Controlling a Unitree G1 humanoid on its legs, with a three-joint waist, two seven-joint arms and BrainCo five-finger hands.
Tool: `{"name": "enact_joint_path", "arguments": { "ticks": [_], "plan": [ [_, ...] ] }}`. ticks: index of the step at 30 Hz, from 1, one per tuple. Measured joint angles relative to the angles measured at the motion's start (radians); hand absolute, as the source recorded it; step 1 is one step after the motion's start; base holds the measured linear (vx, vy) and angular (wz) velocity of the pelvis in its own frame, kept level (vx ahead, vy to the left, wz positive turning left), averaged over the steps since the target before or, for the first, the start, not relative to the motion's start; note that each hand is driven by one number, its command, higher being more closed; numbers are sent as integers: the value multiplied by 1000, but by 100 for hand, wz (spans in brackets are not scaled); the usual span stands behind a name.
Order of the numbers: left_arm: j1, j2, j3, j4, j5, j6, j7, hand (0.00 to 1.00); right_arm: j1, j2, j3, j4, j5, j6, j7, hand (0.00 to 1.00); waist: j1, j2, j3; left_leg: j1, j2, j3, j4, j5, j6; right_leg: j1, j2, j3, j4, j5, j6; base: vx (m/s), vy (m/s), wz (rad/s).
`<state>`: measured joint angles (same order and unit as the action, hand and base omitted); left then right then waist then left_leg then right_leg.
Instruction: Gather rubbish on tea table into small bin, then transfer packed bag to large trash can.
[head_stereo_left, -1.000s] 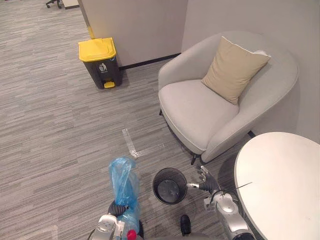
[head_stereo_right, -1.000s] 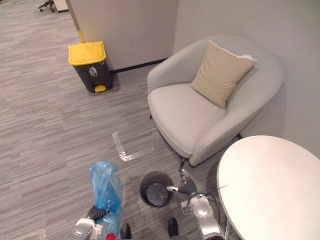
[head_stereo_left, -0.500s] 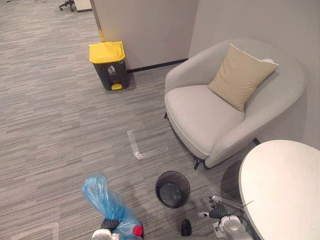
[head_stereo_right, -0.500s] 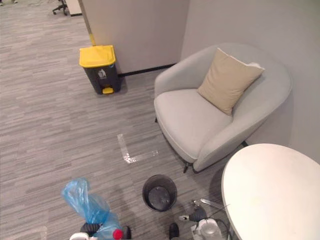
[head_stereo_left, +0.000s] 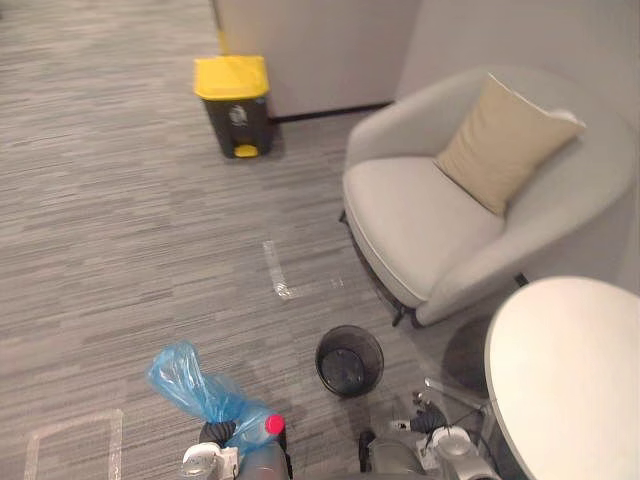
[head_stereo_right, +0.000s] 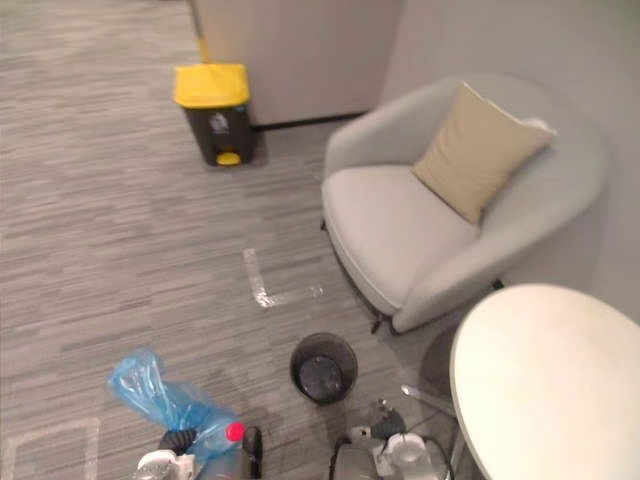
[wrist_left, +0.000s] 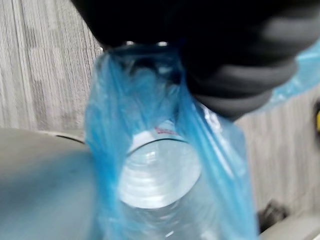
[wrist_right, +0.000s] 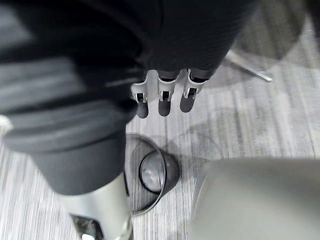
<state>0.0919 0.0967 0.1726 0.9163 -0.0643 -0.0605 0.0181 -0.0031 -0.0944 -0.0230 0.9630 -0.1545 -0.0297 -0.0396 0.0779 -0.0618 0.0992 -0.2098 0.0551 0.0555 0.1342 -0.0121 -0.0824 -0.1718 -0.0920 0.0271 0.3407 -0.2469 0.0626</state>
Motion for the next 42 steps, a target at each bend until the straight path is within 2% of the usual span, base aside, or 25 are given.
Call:
{"name": "enact_joint_path", "arguments": {
  "ticks": [2, 4, 5, 7, 8, 10, 12, 14, 15, 16, 17, 21, 22, 25, 26, 27, 28, 30, 32, 33, 35, 36, 38, 41, 42],
  "plan": [
    [-26, -43, -13, -2, -14, 0, -1, 100, -43, -8, -18, -4, 2, 0, -21, 0, 0, 54, 28, -41, 14, -63, -46, 82, -17, -18, 19, -66, -36, 38, -14, -86, -92, 69],
    [-47, -71, -20, -2, -29, 0, -1, 100, -46, -15, -27, -8, 3, 0, -31, 0, 4, 78, 34, -72, 16, -99, -56, 114, -28, -23, 21, -123, -38, 45, -24, -79, -70, 71],
    [-51, -76, -22, -2, -33, -1, 0, 100, -46, -11, -29, -8, 3, 1, -35, 0, 4, 81, 34, -75, 17, -101, -63, 125, -31, -22, 21, -135, -38, 46, -26, -56, -51, 82],
    [-63, -82, -49, -15, -50, 0, -1, 100, -52, 21, -37, -17, 7, 2, -52, 0, 1, 75, 33, -89, 23, -51, -121, 218, -19, -18, -2, -224, -72, 80, -57, -93, -9, 77],
    [-69, -85, -53, -24, -53, 0, -1, 100, -53, 26, -43, -23, 8, 2, -53, 0, 1, 71, 36, -95, 28, -1, -85, 186, -4, -13, -5, -240, -79, 83, -59, -117, 9, 71],
    [-72, -93, -62, -29, -54, 1, -2, 100, -34, 52, -71, -66, 9, 3, -60, 0, -12, 56, 46, -110, 68, 192, 165, -13, 67, 11, -56, -331, -56, 88, -57, -91, 54, 86],
    [-76, -93, -78, -32, -54, 1, -3, 100, -12, 52, -94, -77, 8, 4, -59, 0, -27, 42, 49, -95, 103, 246, 272, -75, 70, 35, -98, -386, -49, 88, -49, -95, 138, 99],
    [-78, -95, -84, -37, -54, -1, -3, 100, 8, 44, -114, -81, 9, 5, -61, 0, -28, 51, 43, -67, 138, 261, 276, -127, 32, 56, -108, -407, -69, 83, 0, -58, 247, 75],
    [-85, -88, -85, -32, -54, -1, -3, 100, 4, 39, -127, -67, 9, 10, -61, 0, -24, 57, 46, -67, 124, 249, 244, -169, 5, 52, -111, -411, -75, 88, 34, -10, 278, 51],
    [-88, -67, -101, -19, -53, 0, -2, 100, 6, 58, -131, -47, 17, 13, -58, 0, -25, 34, 48, -71, 88, 234, 234, -166, 14, 63, -129, -408, -99, 92, 45, -14, 318, 59],
    [-85, -37, -116, -13, -52, 1, -2, 100, 5, 67, -131, -18, 23, 16, -57, 0, -26, 27, 48, -70, 57, 215, 237, -175, 29, 87, -143, -407, -120, 101, 61, -2, 243, 50],
    [-73, -7, -116, -6, -29, 2, -1, 100, 3, 64, -132, 20, 36, 28, -56, 0, -27, 16, 45, -73, -12, 187, 263, -223, 70, 103, -190, -389, -113, 77, 91, 11, 225, 43],
    [-69, 5, -114, 0, -22, 2, 0, 100, -1, 64, -132, 21, 36, 29, -53, 0, -27, 16, 45, -76, -21, 186, 275, -235, 77, 101, -195, -377, -102, 64, 90, 85, 155, 15],
    [-47, 39, -113, 5, -13, 7, 3, 100, -19, 64, -133, 39, 36, 31, -48, 0, -28, 7, 43, -74, -42, 179, 297, -273, 94, 66, -209, -320, -7, 47, 39, 136, 96, 7],
    [-40, 51, -112, 8, -8, 8, 4, 100, -26, 66, -132, 40, 36, 33, -47, 0, -31, 9, 44, -63, -39, 171, 294, -281, 97, 34, -207, -292, 73, 67, 10, 157, 49, 7],
    [-37, 58, -111, 9, -5, 9, 6, 100, -28, 67, -131, 41, 36, 33, -46, 0, -33, 10, 46, -45, -35, 159, 285, -286, 101, 7, -201, -275, 143, 69, 3, 221, 21, 17],
    [-37, 64, -110, 10, -5, 9, 7, 100, -32, 68, -131, 50, 36, 33, -45, 0, -38, 14, 49, -16, -22, 145, 271, -292, 103, -14, -166, -253, 192, 29, 16, 236, -7, 15],
    [-37, 66, -110, 21, -5, 9, 7, 100, -46, 67, -129, 75, 36, 29, -45, 0, -42, 12, 51, 51, -4, 145, 216, -294, 99, -57, -106, -268, 207, -10, 12, 310, -82, -3],
    [-43, 60, -110, 24, -5, 9, 6, 100, -58, 65, -129, 77, 36, 28, -46, 0, -53, 6, 54, 118, 10, 155, 159, -297, 83, -114, -57, -331, 171, -7, -9, 403, -122, -5],
    [-48, 56, -110, 28, -5, 9, 6, 100, -66, 65, -129, 77, 36, 28, -46, 0, -68, 0, 60, 159, 14, 159, 127, -292, 63, -145, -36, -362, 122, 12, -29, 425, -127, 3],
    [-56, 51, -115, 39, -5, 8, 4, 100, -58, 60, -130, 76, 35, 28, -47, 0, -83, -8, 59, 228, 7, 162, 79, -305, 30, -175, -3, -379, -3, 111, -56, 497, -140, 11],
    [-65, 29, -115, 58, -5, 8, 0, 100, -40, 44, -141, 72, 37, 22, -47, 0, -92, 9, 55, 266, 25, 140, 70, -319, 6, -164, 17, -385, 0, 174, -124, 562, -134, 10],
    [-82, 22, -112, 56, -1, 3, -3, 100, -52, 34, -149, 71, 36, 20, -48, 0, -92, 25, 54, 258, 43, 135, 91, -292, -34, -151, 24, -396, 4, 147, -139, 546, -136, 7],
    [-92, -14, -71, 50, 3, 1, -2, 100, -36, 32, -181, 70, 36, 24, -49, 0, -94, 35, 62, 247, 45, 126, 291, -195, -60, -33, 22, -400, -15, 99, -135, 513, -112, 16],
    [-78, -34, -51, 32, 3, -1, -1, 100, -20, 46, -168, 45, 36, 27, -49, 0, -92, 35, 65, 191, 75, 133, 490, -175, -59, 59, 31, -389, -74, 93, -130, 484, -32, -9]
  ]
}}
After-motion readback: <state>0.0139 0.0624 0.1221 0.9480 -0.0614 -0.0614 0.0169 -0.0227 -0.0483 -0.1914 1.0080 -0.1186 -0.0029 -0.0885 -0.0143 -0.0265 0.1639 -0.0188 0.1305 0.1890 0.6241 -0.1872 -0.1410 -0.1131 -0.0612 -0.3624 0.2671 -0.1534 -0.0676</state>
